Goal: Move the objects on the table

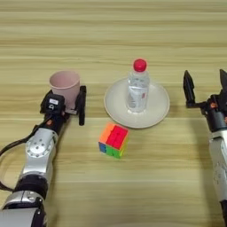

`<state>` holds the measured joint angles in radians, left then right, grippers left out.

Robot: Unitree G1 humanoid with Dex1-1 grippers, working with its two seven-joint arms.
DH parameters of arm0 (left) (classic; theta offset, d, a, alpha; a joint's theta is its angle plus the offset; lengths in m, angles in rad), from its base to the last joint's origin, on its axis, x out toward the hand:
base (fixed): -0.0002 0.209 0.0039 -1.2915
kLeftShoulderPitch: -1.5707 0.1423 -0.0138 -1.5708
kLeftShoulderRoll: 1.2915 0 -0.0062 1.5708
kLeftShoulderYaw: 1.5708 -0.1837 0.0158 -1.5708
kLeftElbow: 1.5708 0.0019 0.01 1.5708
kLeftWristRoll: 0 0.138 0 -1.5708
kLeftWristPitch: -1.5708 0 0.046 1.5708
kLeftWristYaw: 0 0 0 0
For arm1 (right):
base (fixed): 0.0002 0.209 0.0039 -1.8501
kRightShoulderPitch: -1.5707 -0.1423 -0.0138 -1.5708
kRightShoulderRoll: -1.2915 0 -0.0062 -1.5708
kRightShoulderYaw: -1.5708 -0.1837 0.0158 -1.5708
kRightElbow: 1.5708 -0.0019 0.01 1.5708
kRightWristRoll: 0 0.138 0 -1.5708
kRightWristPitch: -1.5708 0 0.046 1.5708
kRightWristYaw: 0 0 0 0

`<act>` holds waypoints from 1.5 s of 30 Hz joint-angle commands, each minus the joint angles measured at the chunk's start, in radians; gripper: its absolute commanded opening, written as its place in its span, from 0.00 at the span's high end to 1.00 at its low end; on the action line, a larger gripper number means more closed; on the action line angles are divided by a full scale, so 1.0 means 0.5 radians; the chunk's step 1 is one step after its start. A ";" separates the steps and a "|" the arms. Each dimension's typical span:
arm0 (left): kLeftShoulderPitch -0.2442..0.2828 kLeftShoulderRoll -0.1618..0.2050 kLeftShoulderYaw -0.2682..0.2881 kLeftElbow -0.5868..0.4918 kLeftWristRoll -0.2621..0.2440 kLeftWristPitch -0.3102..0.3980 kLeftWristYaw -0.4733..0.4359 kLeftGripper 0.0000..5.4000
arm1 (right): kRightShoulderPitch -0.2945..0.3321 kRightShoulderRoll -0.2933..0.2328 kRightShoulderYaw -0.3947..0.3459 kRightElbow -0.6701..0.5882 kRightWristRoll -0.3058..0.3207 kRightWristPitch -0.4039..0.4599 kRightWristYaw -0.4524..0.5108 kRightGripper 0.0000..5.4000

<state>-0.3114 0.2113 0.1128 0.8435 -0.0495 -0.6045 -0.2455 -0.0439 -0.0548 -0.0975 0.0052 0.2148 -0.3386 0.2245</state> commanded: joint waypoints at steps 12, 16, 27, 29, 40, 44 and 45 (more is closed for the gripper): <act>-0.045 -0.024 -0.036 0.156 0.051 -0.039 0.074 0.12 | -0.039 0.005 0.005 0.027 0.004 -0.006 0.004 0.00; -0.048 -0.023 -0.045 0.166 0.052 -0.042 0.089 0.07 | -0.032 0.010 0.027 0.025 0.001 -0.004 0.018 0.00; -0.050 -0.018 -0.053 0.173 0.053 -0.048 0.108 0.00 | 0.009 0.021 0.125 0.013 -0.020 -0.026 0.077 0.00; -0.052 -0.018 -0.053 0.162 0.051 -0.048 0.104 0.00 | 0.020 0.024 0.157 0.014 -0.032 -0.026 0.093 0.00; -0.024 -0.018 -0.066 0.047 0.049 -0.047 0.085 0.00 | 0.046 0.045 0.306 0.044 -0.071 0.002 0.166 0.00; -0.009 -0.017 -0.073 -0.002 0.043 -0.036 0.080 0.00 | 0.047 0.054 0.368 0.056 -0.081 0.022 0.189 0.00; -0.007 -0.016 -0.074 -0.009 0.043 -0.034 0.082 0.00 | 0.046 0.058 0.385 0.057 -0.083 0.028 0.194 0.00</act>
<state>-0.3273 0.2049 0.0813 0.8569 -0.0377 -0.6358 -0.2011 -0.0226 -0.0317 0.0774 0.0293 0.1832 -0.3385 0.3134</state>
